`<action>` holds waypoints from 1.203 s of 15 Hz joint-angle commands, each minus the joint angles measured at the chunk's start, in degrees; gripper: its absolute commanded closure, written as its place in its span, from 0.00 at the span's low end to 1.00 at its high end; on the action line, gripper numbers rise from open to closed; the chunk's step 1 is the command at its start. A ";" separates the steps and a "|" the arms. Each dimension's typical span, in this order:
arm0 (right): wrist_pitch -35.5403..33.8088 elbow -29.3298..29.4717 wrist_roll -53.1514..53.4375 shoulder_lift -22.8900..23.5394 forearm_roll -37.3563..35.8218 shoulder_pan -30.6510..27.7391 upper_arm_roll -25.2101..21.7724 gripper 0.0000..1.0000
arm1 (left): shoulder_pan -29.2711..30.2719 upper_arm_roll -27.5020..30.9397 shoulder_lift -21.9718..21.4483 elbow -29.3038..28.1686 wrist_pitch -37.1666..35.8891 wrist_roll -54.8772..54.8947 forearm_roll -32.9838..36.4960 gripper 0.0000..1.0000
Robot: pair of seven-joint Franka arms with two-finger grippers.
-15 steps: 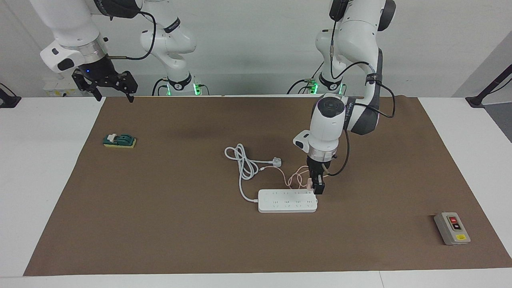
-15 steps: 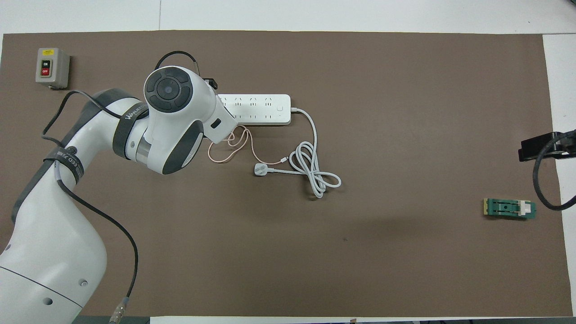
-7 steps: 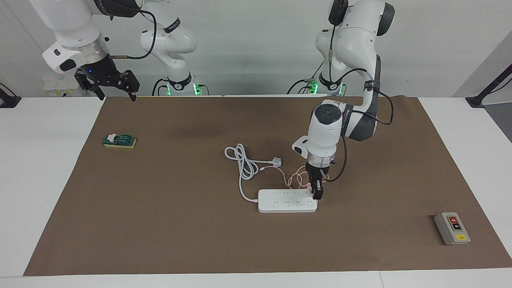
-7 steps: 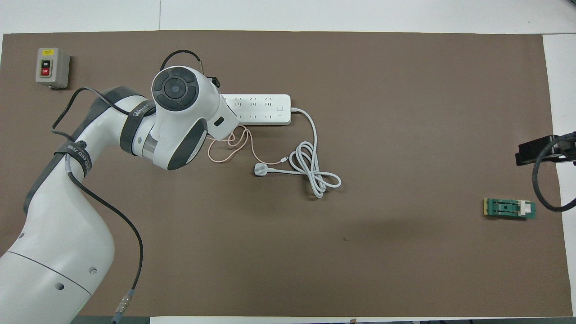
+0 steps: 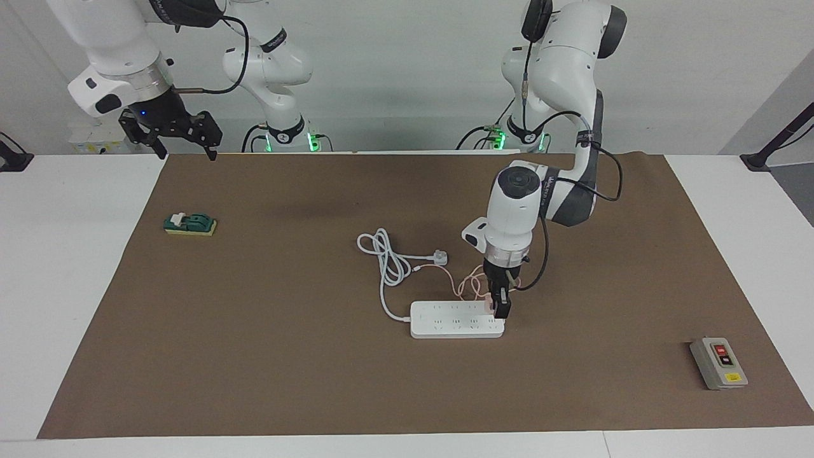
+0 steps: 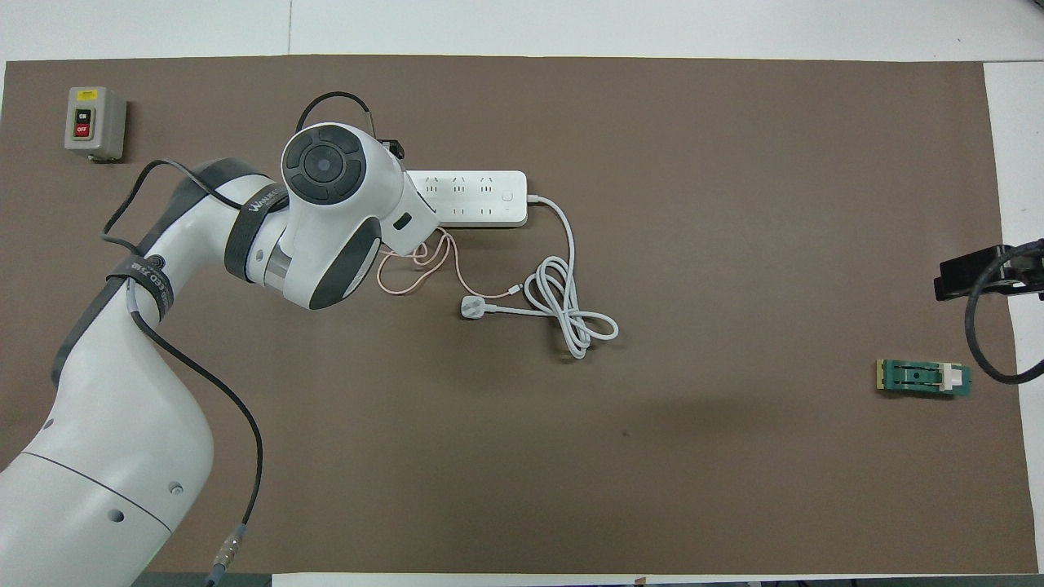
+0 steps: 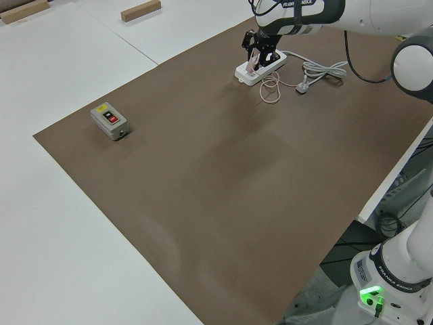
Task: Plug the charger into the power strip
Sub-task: 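Push the charger prongs into the power strip socket with the left gripper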
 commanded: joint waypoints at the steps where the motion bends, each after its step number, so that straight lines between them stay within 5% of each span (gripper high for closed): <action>1: -0.80 -0.01 -0.97 -0.58 1.60 -0.42 0.08 0.00 | -0.90 0.64 0.52 0.28 0.96 -1.40 0.82 1.00; 18: -0.80 -0.45 -1.14 -1.02 1.51 0.02 0.35 0.00 | -1.34 0.64 -0.36 -1.13 -3.34 -1.40 1.26 1.00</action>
